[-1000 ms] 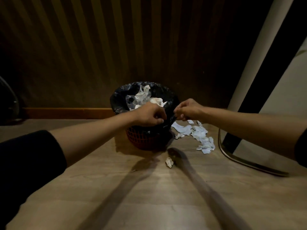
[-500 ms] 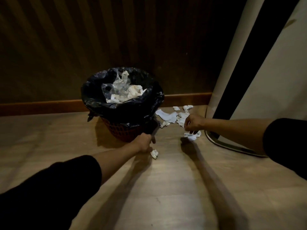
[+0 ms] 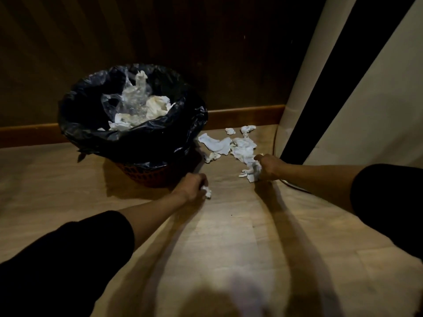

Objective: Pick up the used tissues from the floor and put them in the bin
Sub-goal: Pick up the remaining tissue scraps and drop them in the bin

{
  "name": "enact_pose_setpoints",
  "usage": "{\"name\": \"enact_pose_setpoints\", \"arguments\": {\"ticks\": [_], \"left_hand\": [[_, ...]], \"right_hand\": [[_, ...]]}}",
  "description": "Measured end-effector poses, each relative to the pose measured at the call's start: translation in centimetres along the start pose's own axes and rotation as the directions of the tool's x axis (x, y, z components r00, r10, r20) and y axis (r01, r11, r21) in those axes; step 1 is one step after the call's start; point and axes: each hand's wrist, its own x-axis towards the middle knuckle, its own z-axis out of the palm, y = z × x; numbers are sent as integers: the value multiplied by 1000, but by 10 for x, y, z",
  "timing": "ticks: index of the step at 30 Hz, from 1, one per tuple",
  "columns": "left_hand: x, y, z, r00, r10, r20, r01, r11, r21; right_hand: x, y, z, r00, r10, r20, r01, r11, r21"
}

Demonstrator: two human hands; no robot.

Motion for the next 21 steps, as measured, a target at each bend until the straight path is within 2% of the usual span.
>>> {"name": "enact_pose_setpoints", "arguments": {"ticks": [7,12,21], "left_hand": [[64,15,-4,988,-65,-141,45,989,-141],[95,15,6,978,-116,-173,84,980,-182],[135,10,18,979,-111,-174,61,962,-267]], "right_hand": [[24,6,18,1000,18,-23,-17,999,28],[31,12,31,998,5,-69,-1,998,56],[42,4,31,995,1,-95,4,998,61]]}}
